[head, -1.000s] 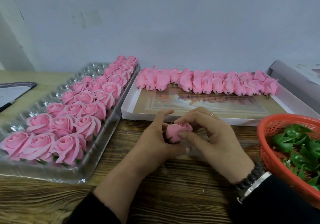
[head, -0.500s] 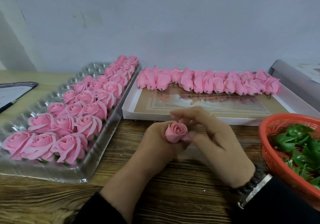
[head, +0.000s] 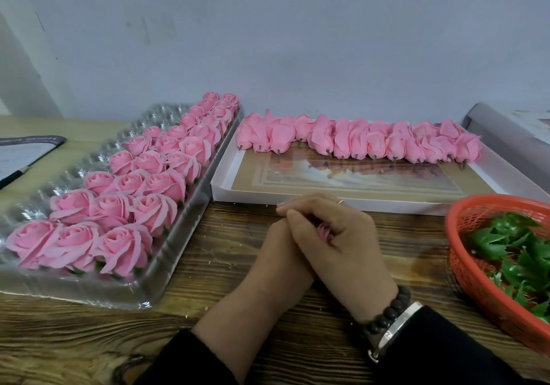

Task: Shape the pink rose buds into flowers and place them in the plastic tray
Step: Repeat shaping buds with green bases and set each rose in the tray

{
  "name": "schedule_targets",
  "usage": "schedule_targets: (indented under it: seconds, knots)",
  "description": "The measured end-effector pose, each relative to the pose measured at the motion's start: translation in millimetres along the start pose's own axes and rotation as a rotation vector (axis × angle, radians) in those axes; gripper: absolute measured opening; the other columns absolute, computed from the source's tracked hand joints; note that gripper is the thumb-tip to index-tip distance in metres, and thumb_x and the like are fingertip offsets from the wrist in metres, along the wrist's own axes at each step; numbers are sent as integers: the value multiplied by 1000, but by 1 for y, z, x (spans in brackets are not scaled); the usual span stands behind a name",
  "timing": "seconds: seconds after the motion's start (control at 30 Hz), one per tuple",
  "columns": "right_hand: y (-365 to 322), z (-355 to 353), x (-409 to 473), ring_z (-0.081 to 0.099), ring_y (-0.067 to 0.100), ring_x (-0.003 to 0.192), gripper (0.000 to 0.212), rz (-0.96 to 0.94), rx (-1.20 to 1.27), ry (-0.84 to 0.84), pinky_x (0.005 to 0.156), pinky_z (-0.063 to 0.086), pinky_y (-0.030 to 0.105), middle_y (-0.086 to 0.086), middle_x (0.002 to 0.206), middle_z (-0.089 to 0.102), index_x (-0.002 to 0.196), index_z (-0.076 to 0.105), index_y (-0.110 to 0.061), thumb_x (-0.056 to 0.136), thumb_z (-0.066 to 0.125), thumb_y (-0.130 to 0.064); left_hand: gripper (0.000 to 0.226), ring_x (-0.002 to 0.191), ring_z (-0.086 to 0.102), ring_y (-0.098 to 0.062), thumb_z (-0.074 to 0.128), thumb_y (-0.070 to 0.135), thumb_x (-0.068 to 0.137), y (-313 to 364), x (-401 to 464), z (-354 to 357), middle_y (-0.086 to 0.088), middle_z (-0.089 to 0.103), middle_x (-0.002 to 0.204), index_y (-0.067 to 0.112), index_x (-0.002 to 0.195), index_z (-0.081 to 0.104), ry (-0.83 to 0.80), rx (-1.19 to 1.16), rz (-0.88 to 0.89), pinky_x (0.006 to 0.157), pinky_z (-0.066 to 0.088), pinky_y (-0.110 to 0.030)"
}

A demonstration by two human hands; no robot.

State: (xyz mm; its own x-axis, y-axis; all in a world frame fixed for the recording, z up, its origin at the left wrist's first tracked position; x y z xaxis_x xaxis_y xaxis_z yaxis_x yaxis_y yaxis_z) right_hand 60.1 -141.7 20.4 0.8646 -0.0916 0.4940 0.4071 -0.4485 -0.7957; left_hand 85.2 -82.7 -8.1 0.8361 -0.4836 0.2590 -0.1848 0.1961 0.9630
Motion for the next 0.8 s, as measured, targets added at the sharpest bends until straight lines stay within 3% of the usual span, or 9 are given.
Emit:
schedule_targets:
  seconds: [0.17,0.33,0.4,0.43,0.5,0.53,0.63,0.7,0.8]
  knots:
    - [8,2,1,61,-6,86,14,98,23,-89,74,43,4,-19,85,67,80,66,-38,66,64,-39,28,72,63,-2,56,-14,81,3,-1,-1,8,67,72,13,80,63,3,132,59,65,51,-16]
    - [17,4,2,64,-3,84,44,176,104,-217,70,48,11,-20,91,68,91,62,-42,51,64,-60,33,60,56,0,57,-15,80,11,-2,-4,9,62,60,16,67,60,44,182,109,55,46,-13]
    - [21,4,3,64,-3,87,54,197,158,-276,74,49,12,-20,93,68,98,58,-45,47,69,-60,20,64,55,-6,60,-4,78,16,-1,-3,0,61,66,12,68,61,53,194,163,57,47,-17]
    - [23,3,3,64,-3,89,60,206,178,-304,75,49,12,-20,94,68,102,55,-45,46,71,-58,10,66,55,-13,59,-2,78,18,-2,-4,-12,61,69,4,70,62,61,171,171,59,47,-21]
    - [25,2,2,62,-4,95,71,212,200,-338,81,48,14,-20,100,67,111,50,-45,46,78,-50,3,70,55,-22,59,-9,81,20,-3,-6,-29,59,75,-10,78,61,79,163,158,61,48,-26]
    - [24,0,2,61,-4,100,74,209,202,-335,86,48,16,-19,105,65,114,48,-45,47,80,-47,4,71,56,-23,58,-12,81,21,-2,-7,-27,61,77,-10,81,62,82,173,155,62,49,-26]
    - [14,-10,3,54,-7,110,62,109,178,-199,89,42,10,-18,120,59,117,51,-39,59,67,-55,15,70,63,-15,57,-6,82,19,-1,-10,-7,66,73,7,80,64,80,231,100,62,53,-21]
    - [6,-13,2,56,-5,107,44,47,150,-75,85,42,10,-20,112,63,112,58,-37,72,52,-55,22,60,60,-3,57,-3,83,16,-2,-10,4,62,59,14,69,60,97,293,81,53,45,-11]
    - [0,-6,0,58,0,101,35,-13,9,-15,88,43,19,-21,100,66,102,66,-34,83,40,-46,27,62,62,1,47,-5,89,10,-1,-4,7,65,61,11,72,61,91,291,30,54,46,-10]
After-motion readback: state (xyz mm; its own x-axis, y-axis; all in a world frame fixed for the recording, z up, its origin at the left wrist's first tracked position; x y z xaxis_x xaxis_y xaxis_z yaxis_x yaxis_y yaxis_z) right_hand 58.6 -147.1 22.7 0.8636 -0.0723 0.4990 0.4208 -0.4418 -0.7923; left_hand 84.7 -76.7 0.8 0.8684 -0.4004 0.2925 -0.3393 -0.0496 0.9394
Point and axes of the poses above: each hand's wrist, its own x-axis towards the middle knuckle, its own z-axis out of the palm, y = z × x, the point moved 6 cm from there along x, towards the middle knuckle
